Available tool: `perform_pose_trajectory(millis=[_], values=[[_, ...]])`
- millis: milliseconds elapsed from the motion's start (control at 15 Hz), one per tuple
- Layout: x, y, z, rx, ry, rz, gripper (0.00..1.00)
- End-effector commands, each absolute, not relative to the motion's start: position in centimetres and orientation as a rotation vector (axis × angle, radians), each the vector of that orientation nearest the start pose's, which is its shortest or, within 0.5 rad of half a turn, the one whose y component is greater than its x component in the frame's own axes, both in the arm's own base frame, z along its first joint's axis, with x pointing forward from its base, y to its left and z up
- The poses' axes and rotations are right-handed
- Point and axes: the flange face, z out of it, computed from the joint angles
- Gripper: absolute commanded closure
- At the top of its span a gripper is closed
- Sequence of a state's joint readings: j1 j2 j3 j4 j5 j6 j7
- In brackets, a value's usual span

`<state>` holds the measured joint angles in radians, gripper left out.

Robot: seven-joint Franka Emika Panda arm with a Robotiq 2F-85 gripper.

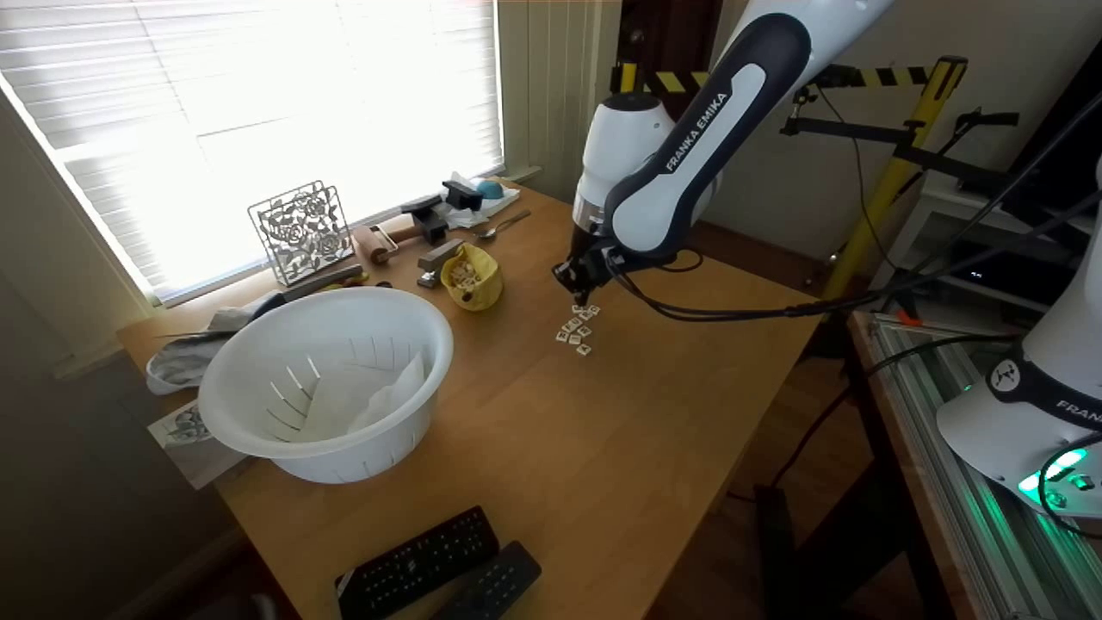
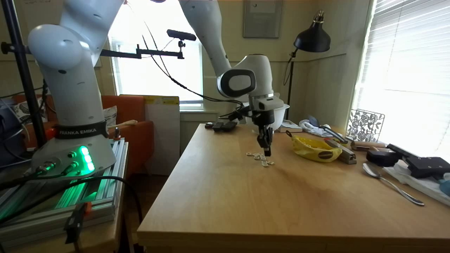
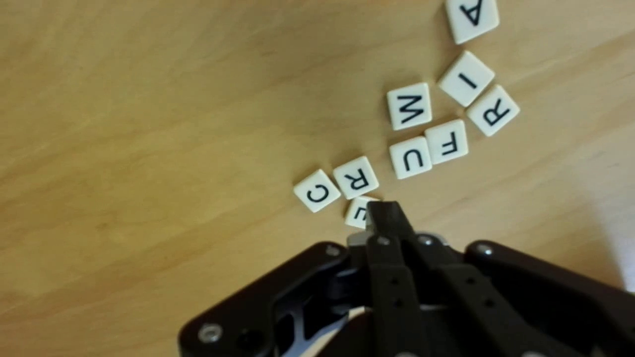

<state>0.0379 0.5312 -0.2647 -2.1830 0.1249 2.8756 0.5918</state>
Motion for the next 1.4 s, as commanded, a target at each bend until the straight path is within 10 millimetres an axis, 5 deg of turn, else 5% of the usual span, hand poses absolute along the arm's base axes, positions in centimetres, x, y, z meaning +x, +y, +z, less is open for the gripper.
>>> perform_pose_trajectory(millis=[0, 800, 1333], values=[[55.1, -14.4, 16.7, -2.895, 1.288, -0.34, 1.0], [54.1, -14.4, 14.1, -2.992, 1.118, -0.289, 1.0], [54.1, -14.0, 14.1, -2.977, 1.126, -0.268, 1.0]])
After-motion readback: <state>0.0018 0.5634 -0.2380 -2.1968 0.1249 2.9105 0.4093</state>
